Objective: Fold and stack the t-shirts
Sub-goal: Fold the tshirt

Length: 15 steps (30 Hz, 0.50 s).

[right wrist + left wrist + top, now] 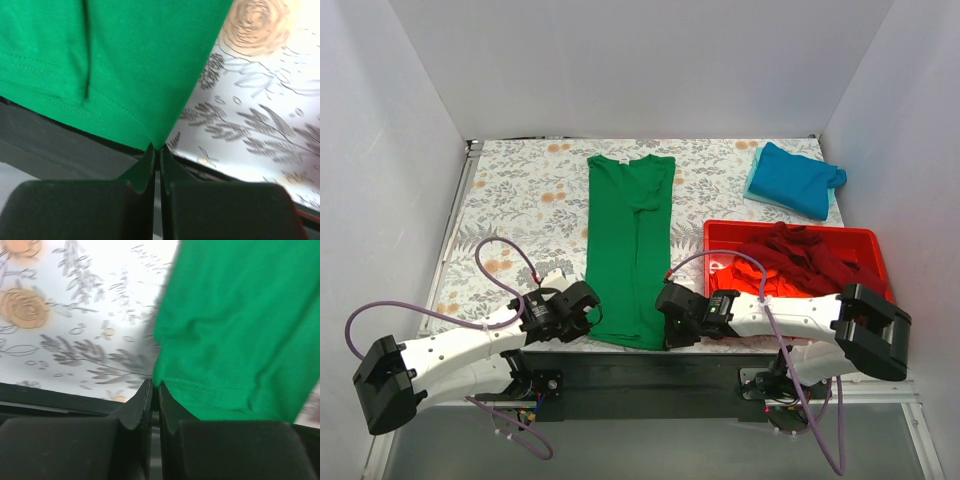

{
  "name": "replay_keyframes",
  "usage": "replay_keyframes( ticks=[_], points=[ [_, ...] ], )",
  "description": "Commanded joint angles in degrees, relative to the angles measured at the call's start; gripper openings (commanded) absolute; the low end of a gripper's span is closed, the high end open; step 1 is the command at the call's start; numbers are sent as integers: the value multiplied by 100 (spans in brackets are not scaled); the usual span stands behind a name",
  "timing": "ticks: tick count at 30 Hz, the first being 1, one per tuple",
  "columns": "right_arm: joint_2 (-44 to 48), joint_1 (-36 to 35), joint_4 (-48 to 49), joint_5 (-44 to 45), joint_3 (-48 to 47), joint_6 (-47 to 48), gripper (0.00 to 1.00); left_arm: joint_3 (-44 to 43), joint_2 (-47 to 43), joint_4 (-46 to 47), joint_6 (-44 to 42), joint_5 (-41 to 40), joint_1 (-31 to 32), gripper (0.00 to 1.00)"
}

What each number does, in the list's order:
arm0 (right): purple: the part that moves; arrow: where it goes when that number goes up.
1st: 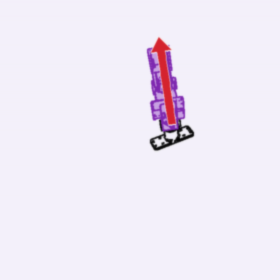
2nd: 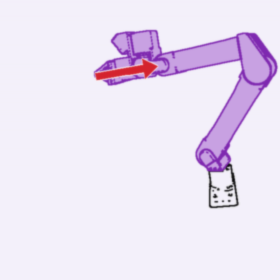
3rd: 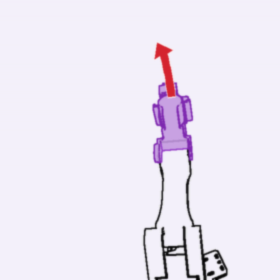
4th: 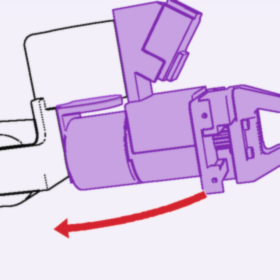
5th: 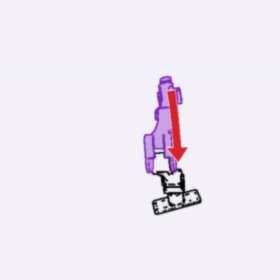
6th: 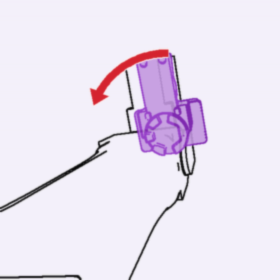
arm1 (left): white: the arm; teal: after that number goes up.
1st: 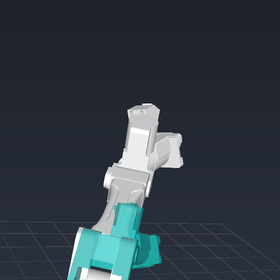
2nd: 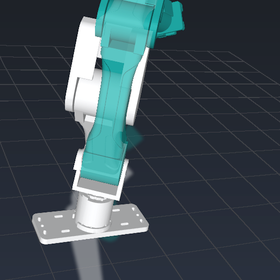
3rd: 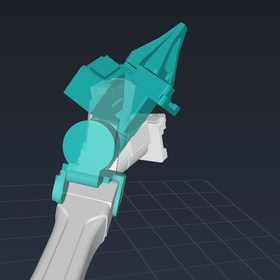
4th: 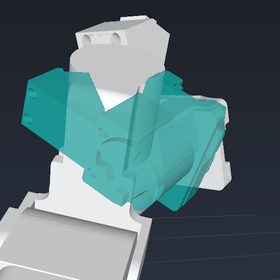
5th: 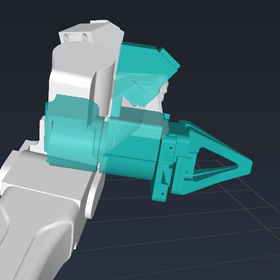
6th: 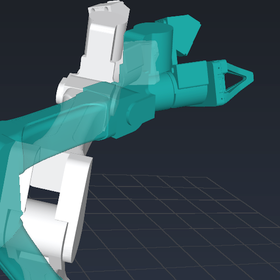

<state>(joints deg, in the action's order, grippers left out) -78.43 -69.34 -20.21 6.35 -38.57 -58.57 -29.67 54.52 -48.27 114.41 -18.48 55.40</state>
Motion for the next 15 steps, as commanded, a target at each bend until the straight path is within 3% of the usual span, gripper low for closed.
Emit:
replay_keyframes(
  ticks=[1, 9, 15],
  points=[
    [442, 0, -677, 261, -230, -32, 1, -478, -73, -60, 345, -367, 24, 0],
    [733, 96, -1055, 762, -889, 135, 1, -1014, 278, 230, 266, -577, 24, 0],
    [426, 614, -1055, 842, -1381, 565, 1, -1286, 340, 450, 205, -964, 15, 0]
  ],
)
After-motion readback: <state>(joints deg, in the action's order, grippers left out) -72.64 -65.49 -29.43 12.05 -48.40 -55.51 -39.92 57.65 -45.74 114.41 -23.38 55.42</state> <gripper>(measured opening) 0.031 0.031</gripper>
